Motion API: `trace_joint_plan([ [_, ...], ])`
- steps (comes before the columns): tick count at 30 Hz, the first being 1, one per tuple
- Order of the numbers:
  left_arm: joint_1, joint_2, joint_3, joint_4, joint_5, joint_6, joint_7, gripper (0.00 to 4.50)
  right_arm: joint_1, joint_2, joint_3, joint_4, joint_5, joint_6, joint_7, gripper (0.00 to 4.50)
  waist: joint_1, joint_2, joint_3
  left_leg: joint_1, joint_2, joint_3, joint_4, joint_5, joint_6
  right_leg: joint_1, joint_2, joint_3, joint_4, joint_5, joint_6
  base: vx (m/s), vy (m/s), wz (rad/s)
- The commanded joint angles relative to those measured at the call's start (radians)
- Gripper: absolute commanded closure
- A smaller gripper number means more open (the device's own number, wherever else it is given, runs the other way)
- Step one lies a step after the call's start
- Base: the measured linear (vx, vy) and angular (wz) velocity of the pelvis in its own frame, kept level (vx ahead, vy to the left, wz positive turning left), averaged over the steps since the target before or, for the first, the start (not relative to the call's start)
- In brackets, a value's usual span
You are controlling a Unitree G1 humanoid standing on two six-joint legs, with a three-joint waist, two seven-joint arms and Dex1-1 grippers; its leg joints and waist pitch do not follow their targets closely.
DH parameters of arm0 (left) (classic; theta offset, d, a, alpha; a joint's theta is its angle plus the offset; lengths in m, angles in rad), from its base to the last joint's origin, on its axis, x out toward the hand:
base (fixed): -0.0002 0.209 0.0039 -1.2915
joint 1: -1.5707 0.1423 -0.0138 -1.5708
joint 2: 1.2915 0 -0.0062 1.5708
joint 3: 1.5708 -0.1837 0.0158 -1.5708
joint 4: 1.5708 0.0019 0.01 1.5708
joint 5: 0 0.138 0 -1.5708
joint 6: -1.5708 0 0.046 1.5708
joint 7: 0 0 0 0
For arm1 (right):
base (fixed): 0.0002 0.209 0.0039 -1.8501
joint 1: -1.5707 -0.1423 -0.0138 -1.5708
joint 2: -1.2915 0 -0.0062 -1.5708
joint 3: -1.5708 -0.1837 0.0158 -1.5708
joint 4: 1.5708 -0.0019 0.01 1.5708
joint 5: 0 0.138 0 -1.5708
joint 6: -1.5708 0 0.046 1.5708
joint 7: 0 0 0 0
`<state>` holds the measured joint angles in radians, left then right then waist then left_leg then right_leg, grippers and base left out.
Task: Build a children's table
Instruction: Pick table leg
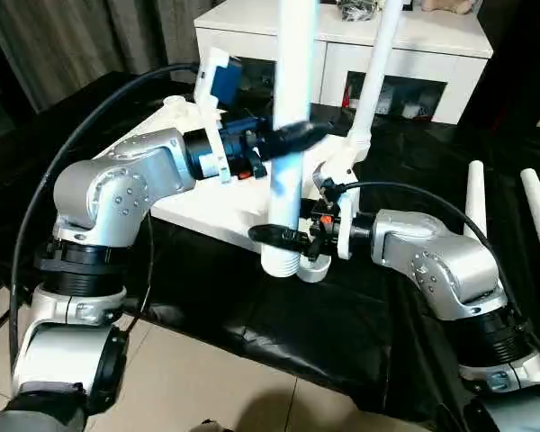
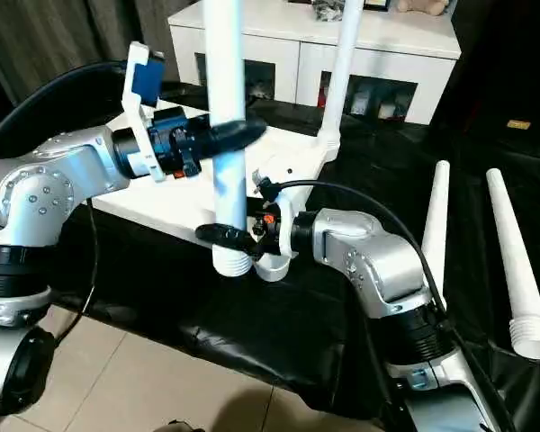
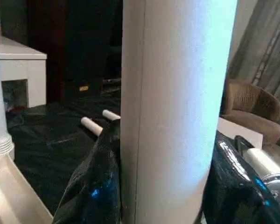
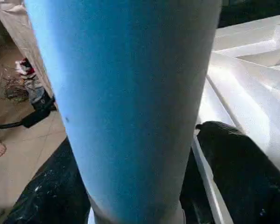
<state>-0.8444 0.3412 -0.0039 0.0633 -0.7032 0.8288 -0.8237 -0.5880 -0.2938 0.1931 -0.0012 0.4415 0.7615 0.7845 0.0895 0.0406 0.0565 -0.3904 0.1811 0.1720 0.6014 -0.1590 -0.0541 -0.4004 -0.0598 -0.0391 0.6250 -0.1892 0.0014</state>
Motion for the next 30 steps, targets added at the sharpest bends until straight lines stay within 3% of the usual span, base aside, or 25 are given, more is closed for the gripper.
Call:
trace_joint_plan([
  [1,-0.004,0.004,-0.008,-0.004,0.011,-0.007,-0.012,2.7,-0.028,-0.006,-0.028,-0.033,0.024,0.013,0.006,0.64,0.001,0.003,-0.07,0.023,0.032,-0.014,-0.068,-0.248,-0.044,0.047,-0.065,0.039,-0.074,-0.187,-0.199,0.0,0.0,0.0],
  [4,-0.005,0.005,-0.008,0.006,0.018,-0.017,-0.014,2.7,-0.027,-0.009,-0.037,-0.039,0.04,0.026,0.019,0.58,0.001,0.004,-0.071,0.024,0.032,-0.015,-0.068,-0.25,-0.042,0.047,-0.064,0.038,-0.074,-0.186,-0.199,0.0,0.0,0.0],
  [6,-0.004,0.008,-0.007,0.009,0.014,-0.019,-0.019,2.7,-0.023,-0.018,-0.038,-0.045,0.038,0.031,0.018,0.23,0.002,0.005,-0.071,0.024,0.033,-0.015,-0.068,-0.247,-0.044,0.047,-0.064,0.038,-0.074,-0.18,-0.198,0.0,0.0,0.0],
  [9,-0.003,0.009,-0.007,0.007,0.014,-0.02,-0.023,2.7,-0.022,-0.018,-0.047,-0.044,0.043,0.033,0.012,0.06,0.001,0.005,-0.072,0.024,0.032,-0.014,-0.068,-0.244,-0.044,0.047,-0.064,0.038,-0.072,-0.172,-0.203,0.0,0.0,0.0],
  [17,0.0,0.006,-0.004,0.003,0.015,-0.021,-0.039,2.7,-0.024,-0.004,-0.084,-0.045,0.098,0.081,0.016,0.01,0.001,0.005,-0.072,0.024,0.032,-0.015,-0.068,-0.246,-0.04,0.047,-0.063,0.037,-0.074,-0.179,-0.207,0.0,0.0,0.0],
  [18,0.0,0.004,-0.005,0.002,0.014,-0.022,-0.042,2.7,-0.023,0.001,-0.083,-0.04,0.109,0.097,0.016,0.3,0.001,0.006,-0.072,0.024,0.032,-0.014,-0.068,-0.248,-0.042,0.046,-0.064,0.037,-0.074,-0.181,-0.207,0.0,0.0,0.0],
  [21,0.002,0.001,-0.006,-0.003,0.014,-0.022,-0.042,2.7,-0.018,0.006,-0.075,-0.035,0.113,0.114,0.016,0.43,0.001,0.004,-0.072,0.023,0.032,-0.015,-0.068,-0.242,-0.043,0.048,-0.065,0.037,-0.073,-0.174,-0.207,0.0,0.0,0.0],
  [22,0.003,0.001,-0.006,-0.004,0.015,-0.021,-0.042,2.7,-0.016,0.006,-0.074,-0.036,0.115,0.12,0.017,0.68,0.002,0.005,-0.072,0.023,0.032,-0.015,-0.069,-0.241,-0.044,0.048,-0.064,0.037,-0.072,-0.172,-0.208,0.0,0.0,0.0],
  [30,0.005,-0.001,-0.007,-0.01,0.015,-0.021,-0.052,2.7,-0.014,0.011,-0.077,-0.039,0.138,0.152,0.009,1.24,0.002,0.004,-0.072,0.023,0.032,-0.015,-0.069,-0.243,-0.049,0.047,-0.065,0.037,-0.073,-0.184,-0.2,0.0,0.0,0.0],
])
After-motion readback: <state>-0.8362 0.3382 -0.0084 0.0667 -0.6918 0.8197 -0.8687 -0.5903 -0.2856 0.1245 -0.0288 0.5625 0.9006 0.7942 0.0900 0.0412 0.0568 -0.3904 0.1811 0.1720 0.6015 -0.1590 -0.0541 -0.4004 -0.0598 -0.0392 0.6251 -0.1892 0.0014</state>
